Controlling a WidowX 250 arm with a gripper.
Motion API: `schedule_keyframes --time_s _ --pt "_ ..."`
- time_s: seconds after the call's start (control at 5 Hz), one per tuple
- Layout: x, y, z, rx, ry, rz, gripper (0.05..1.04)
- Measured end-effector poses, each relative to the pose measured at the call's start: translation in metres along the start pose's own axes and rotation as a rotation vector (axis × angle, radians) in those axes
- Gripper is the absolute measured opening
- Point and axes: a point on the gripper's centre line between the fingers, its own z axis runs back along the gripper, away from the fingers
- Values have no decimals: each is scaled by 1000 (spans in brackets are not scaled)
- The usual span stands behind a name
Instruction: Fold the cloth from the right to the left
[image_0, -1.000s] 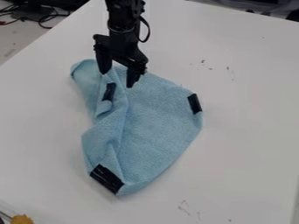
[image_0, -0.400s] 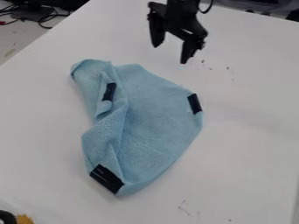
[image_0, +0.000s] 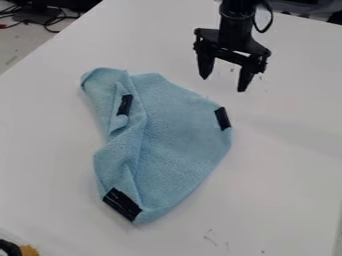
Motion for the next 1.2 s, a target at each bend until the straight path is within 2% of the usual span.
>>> schedule_keyframes --time_s 0.2,0.4,0.6,0.8,1.0,1.2 --pt "-5 -1 -16 14 28 18 1001" --pt "-12 -7 -29 -17 17 38 1001" --pt "-16 -11 -45 -22 18 50 1001" --pt "-16 -18 -55 -53 13 49 949" --pt "-17 -19 -62 -92 0 70 717" --pt "-19 -16 -64 -106 -4 84 424"
